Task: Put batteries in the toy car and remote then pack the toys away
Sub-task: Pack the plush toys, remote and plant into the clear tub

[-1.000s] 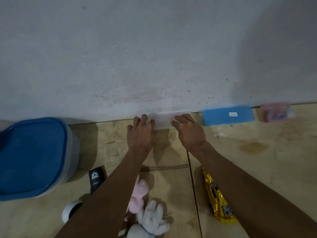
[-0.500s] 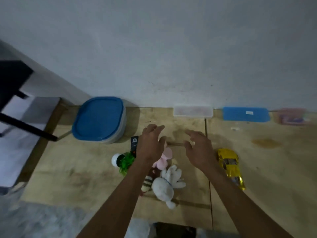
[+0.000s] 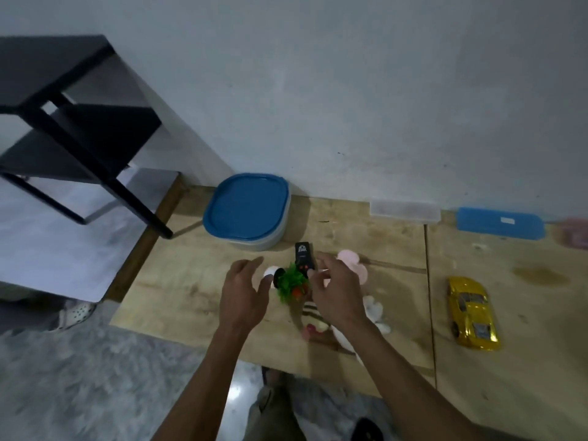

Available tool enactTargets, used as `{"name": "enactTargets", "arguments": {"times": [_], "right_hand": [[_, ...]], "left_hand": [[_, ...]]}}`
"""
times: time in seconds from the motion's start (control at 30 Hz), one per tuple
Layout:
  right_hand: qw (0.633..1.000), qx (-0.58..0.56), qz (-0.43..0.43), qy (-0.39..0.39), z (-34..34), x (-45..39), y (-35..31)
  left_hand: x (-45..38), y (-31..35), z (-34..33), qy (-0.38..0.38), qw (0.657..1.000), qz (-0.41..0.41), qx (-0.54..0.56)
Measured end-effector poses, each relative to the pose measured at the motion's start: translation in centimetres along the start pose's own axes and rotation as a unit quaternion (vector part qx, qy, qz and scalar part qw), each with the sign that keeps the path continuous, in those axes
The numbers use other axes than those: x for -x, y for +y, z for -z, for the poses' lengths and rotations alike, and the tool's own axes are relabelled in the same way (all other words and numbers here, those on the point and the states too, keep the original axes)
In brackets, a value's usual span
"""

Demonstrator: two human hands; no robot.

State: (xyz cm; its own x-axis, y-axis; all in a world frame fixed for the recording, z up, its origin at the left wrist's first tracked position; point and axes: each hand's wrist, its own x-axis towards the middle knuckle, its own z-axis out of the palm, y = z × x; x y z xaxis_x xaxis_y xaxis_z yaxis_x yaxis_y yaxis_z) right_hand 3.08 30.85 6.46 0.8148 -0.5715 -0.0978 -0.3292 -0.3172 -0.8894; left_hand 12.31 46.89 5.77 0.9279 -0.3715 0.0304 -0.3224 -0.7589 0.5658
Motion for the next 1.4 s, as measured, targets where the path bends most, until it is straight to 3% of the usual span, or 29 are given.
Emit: {"name": "enactTargets", "arguments": {"times": [0.27,0.67,1.07,1.4], "right_hand": [[0.996,0.04,-0.073,0.035,-9.0,-8.5,-3.5],[0.983,0.056,-0.147,0.096,-16.8,-17.0,-3.8],[0.962,-0.021,-0.229,0.146,-19.6,-18.7,-2.7],[0.962,-0.017,-0.173,0.209,-18.9,-16.6,-5.1]], "left_hand": [[-10.0,-8.1,3.2,0.016,0.999,0.041,0.029],[-24.3,-13.9,1.9,-0.08,0.99,0.089,0.072],[-25.3,-13.6,0.5,-0.042,0.969,0.131,0.206],[-23.5,-11.9,2.9,0.006,0.978,0.058,0.202]]}}
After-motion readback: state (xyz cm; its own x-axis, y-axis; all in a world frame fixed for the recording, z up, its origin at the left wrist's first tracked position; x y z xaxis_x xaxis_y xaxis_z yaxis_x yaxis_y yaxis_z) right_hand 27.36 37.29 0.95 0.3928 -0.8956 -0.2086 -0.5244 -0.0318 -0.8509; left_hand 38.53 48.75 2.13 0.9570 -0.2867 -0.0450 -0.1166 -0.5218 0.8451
